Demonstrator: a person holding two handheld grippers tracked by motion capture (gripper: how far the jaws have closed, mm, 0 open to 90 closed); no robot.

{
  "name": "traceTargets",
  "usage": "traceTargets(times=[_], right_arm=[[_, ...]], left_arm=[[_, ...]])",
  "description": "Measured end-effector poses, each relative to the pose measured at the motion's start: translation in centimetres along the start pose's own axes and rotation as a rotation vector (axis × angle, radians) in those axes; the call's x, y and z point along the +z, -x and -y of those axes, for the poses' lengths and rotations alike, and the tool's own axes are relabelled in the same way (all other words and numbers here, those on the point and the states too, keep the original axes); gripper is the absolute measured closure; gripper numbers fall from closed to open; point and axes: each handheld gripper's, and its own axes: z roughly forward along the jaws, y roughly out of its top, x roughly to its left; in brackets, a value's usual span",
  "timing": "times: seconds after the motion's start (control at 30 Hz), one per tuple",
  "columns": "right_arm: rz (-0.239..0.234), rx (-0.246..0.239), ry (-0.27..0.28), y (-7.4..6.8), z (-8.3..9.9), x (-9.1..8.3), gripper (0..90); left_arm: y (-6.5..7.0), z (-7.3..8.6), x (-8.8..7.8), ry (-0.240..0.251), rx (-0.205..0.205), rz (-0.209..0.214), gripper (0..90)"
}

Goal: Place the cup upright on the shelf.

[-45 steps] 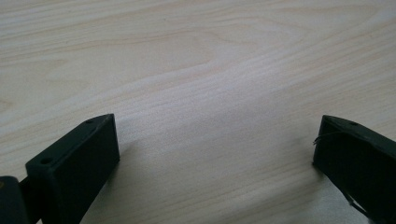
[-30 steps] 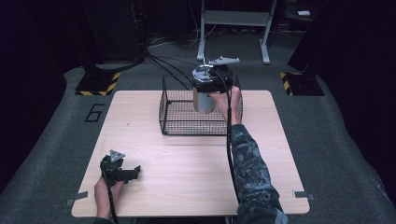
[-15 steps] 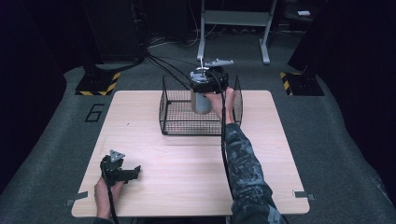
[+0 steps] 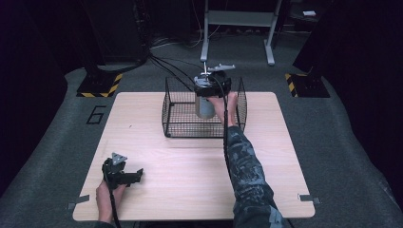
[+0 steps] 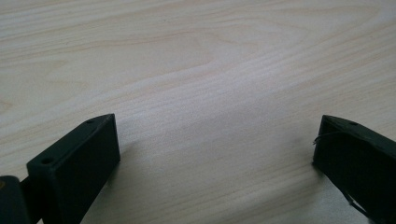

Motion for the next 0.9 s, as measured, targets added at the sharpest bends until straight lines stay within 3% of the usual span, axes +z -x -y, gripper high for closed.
traceTargets(times=[0.53, 0.9], right_arm=[[0.044, 0.017, -0.021, 0.8, 1.9, 2.1, 3.6], [0.046, 0.032, -0.044, 1.1, 3.0, 3.6, 3.6]], left_arm=[[-0.1, 0.0, 0.0, -0.003, 0.007, -0.001, 0.3], [-0.1, 0.0, 0.0, -0.001, 0.008, -0.002, 0.3]])
